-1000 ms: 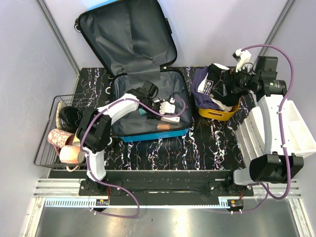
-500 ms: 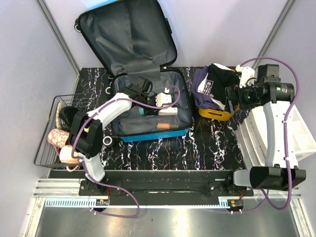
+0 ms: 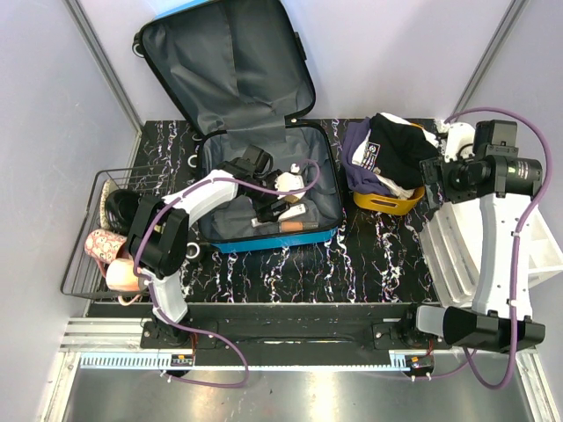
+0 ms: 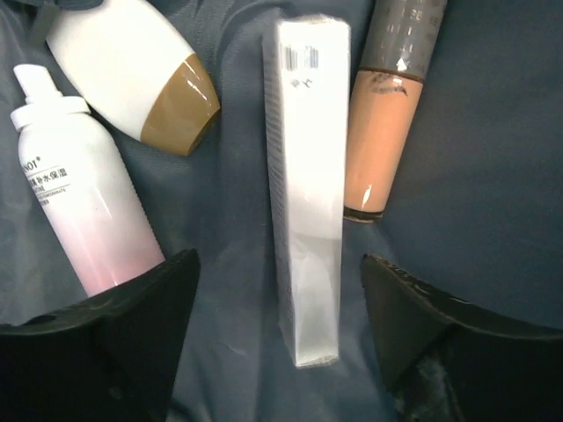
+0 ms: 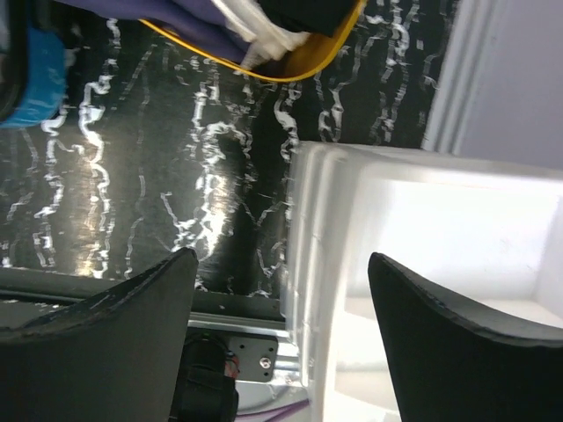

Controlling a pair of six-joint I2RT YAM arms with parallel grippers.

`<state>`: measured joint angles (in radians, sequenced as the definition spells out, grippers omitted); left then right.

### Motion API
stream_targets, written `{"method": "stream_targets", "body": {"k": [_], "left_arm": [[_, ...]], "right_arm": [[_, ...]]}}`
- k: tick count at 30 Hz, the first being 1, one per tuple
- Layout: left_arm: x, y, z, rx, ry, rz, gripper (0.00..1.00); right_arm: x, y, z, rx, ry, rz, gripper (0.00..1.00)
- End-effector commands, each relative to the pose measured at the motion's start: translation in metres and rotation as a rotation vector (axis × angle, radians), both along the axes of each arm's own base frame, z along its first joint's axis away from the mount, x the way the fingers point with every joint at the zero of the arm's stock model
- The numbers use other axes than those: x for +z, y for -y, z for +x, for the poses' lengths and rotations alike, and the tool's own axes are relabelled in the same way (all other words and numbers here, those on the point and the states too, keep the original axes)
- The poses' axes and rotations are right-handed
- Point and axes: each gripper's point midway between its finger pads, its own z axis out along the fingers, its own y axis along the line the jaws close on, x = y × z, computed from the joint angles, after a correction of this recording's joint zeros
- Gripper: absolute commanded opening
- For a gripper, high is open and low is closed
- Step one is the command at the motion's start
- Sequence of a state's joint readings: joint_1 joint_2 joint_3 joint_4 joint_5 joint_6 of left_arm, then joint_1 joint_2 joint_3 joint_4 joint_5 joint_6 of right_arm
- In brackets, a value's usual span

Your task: Open, take out, and arrange the luggage

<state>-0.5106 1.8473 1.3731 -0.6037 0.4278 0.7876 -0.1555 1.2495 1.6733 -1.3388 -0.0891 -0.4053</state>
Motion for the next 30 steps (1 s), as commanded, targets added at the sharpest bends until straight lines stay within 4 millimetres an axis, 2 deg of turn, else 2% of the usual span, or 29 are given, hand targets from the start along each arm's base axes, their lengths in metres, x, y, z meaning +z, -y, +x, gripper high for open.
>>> {"method": "stream_targets", "body": {"k": [1, 6, 8, 10, 11, 12, 13, 14, 15, 16, 19, 23, 24, 27, 30], "left_arm": [[0.038, 0.013, 0.015, 0.043, 0.076, -0.085, 0.82], [0.077, 0.011, 0.02, 0.127, 0.099, -0.17, 0.85], [0.096, 0.004, 0.024, 0.206, 0.079, -0.226, 0.86], [0.117, -0.006, 0.029, 0.277, 0.07, -0.282, 0.87], [0.124, -0.008, 0.029, 0.295, 0.071, -0.303, 0.87], [0.129, -0.011, 0.031, 0.31, 0.08, -0.319, 0.88], [0.138, -0.017, 0.031, 0.324, 0.095, -0.333, 0.88], [0.143, -0.019, 0.03, 0.328, 0.104, -0.339, 0.88], [0.145, -0.021, 0.03, 0.334, 0.108, -0.34, 0.88], [0.15, -0.023, 0.028, 0.334, 0.121, -0.345, 0.89], [0.149, -0.026, 0.024, 0.346, 0.115, -0.342, 0.89], [0.138, -0.028, 0.02, 0.351, 0.093, -0.331, 0.89], [0.135, -0.028, 0.02, 0.353, 0.087, -0.329, 0.89], [0.13, -0.028, 0.023, 0.359, 0.08, -0.32, 0.89], [0.125, -0.031, 0.026, 0.365, 0.073, -0.31, 0.89]], "right_arm": [[-0.016, -0.029, -0.005, 0.122, -0.114, 0.127, 0.85], [-0.015, -0.052, 0.05, 0.185, -0.056, 0.13, 0.83], [-0.015, -0.071, 0.075, 0.206, -0.013, 0.117, 0.84], [-0.028, -0.087, 0.097, 0.222, -0.009, 0.128, 0.84], [-0.034, -0.097, 0.102, 0.243, -0.013, 0.124, 0.83], [-0.052, -0.101, 0.107, 0.247, -0.052, 0.123, 0.81], [-0.059, -0.104, 0.118, 0.238, -0.038, 0.127, 0.8], [-0.068, -0.108, 0.122, 0.229, -0.052, 0.129, 0.79], [-0.086, -0.112, 0.129, 0.218, -0.091, 0.134, 0.79], [-0.092, -0.116, 0.136, 0.184, -0.1, 0.163, 0.79], [-0.111, -0.129, 0.158, 0.139, -0.112, 0.197, 0.8], [-0.134, -0.136, 0.177, 0.107, -0.127, 0.197, 0.82], [-0.148, -0.135, 0.181, 0.101, -0.157, 0.189, 0.82], [-0.174, -0.121, 0.179, 0.127, -0.229, 0.167, 0.82], [-0.187, -0.079, 0.184, 0.113, -0.268, 0.181, 0.8]]}}
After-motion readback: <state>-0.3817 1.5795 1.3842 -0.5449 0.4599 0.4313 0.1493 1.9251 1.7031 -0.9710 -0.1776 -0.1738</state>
